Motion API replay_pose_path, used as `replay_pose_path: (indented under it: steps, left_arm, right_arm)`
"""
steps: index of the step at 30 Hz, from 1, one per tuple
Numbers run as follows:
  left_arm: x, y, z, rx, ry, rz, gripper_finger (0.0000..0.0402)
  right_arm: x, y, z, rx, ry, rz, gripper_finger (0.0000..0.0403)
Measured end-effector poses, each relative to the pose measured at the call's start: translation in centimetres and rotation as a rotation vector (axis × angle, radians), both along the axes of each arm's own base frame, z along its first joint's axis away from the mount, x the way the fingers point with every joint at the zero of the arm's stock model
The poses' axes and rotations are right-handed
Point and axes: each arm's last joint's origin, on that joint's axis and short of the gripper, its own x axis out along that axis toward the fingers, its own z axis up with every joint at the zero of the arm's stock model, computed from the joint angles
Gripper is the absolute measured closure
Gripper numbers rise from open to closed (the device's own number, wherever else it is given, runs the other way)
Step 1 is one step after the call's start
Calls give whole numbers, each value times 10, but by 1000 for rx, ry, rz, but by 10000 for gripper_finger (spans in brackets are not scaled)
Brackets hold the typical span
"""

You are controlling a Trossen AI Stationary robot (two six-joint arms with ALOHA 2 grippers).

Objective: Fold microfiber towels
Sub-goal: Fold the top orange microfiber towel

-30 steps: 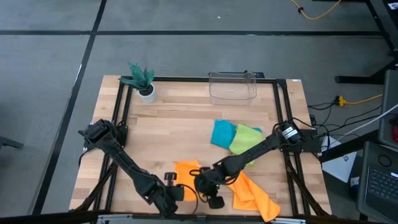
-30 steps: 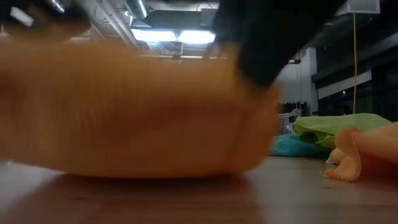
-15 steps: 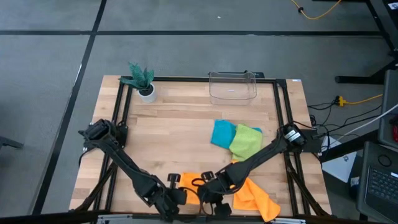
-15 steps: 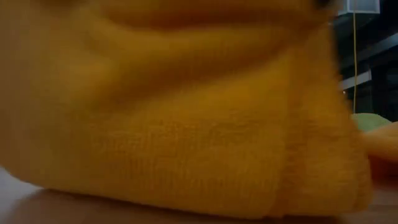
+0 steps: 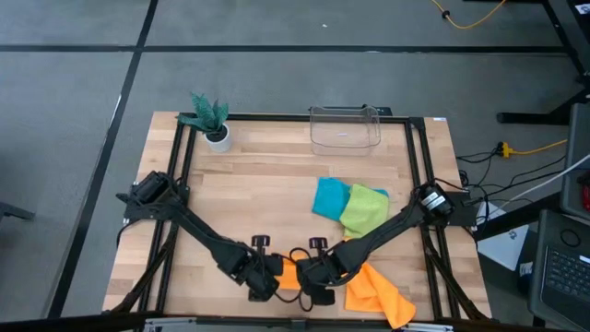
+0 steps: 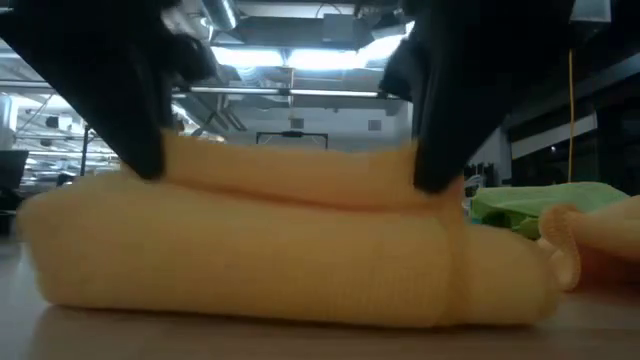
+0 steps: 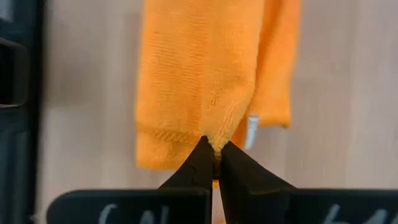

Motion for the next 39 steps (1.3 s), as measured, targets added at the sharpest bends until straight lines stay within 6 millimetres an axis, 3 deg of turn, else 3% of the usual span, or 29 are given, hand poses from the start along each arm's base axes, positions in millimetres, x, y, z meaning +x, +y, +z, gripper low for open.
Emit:
replay_pose_path:
  steps: [10, 19, 24, 33, 39]
  left_arm:
    - [6, 18, -20, -6, -23, 23, 392]
    - [6, 19, -20, -1, -19, 36, 307]
    - [10, 18, -8, 48, -32, 21, 274]
    - [-1, 28, 19, 249, 113, 33, 274]
    - [-13, 35, 33, 351, 252, 37, 278]
  right_arm:
    - [-1, -12, -12, -6, 38, -114, 388]
    - [-2, -13, -13, -26, 33, -120, 311]
    - [0, -17, -2, -47, 66, -147, 278]
    - [-7, -17, 31, -188, 112, -147, 287]
    - [-13, -7, 33, -212, 149, 84, 291]
